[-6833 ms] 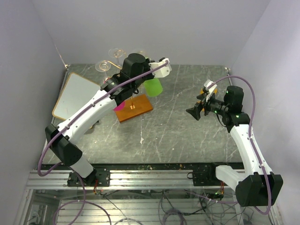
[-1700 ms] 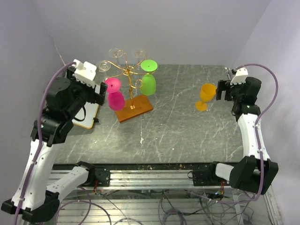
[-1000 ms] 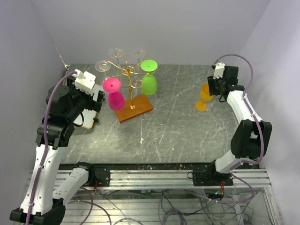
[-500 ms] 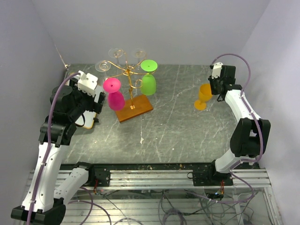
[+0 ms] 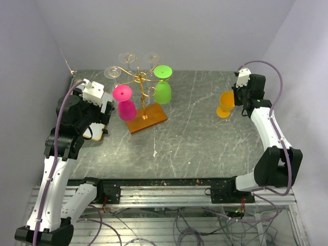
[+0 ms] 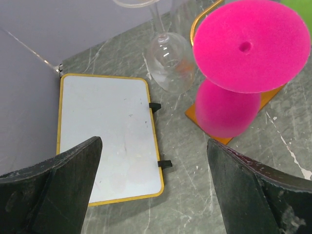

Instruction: Place the wine glass upside down on the wine glass rack

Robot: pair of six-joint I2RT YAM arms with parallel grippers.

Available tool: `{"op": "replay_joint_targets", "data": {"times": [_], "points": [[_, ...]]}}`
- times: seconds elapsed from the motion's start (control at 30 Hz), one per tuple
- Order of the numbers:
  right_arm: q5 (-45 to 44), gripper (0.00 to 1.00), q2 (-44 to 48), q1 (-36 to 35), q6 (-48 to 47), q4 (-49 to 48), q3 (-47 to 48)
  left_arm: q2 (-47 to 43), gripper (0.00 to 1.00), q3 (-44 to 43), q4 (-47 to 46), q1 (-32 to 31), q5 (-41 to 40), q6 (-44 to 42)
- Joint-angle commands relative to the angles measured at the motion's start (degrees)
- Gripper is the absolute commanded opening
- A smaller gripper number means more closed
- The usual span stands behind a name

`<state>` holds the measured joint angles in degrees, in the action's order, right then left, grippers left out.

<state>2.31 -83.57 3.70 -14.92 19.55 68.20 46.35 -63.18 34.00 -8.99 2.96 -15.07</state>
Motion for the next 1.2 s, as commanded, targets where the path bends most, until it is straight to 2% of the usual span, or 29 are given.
{"op": "replay_joint_targets", "data": {"times": [0.0, 0.47, 0.7, 0.93, 1.17], "points": [[6.2, 0.0, 4.7, 1.2, 1.5, -1.2, -1.1, -0.9, 0.99, 0.4, -2.6, 2.0, -0.8, 1.9], [19.5, 0.0, 12.8, 1.3, 4.6, -1.8, -4.0, -1.3, 0.99, 4.5, -8.0, 6.8, 0.1, 9.5], [25.5, 0.0, 13.8, 1.3, 7.2, -2.8, -5.3, 1.6, 0.99, -2.0, -6.5, 8.1, 5.0, 12.2], [28.5, 0.0, 15.6, 1.3, 7.6, -3.0, -5.7, 8.3, 0.99, -9.9, 0.0, 8.1, 12.0, 12.4], [34.7, 0.0, 18.0, 1.3, 4.1, -0.5, -5.3, 12.4, 0.99, -17.3, 4.0, 7.9, 14.2, 11.6]]}}
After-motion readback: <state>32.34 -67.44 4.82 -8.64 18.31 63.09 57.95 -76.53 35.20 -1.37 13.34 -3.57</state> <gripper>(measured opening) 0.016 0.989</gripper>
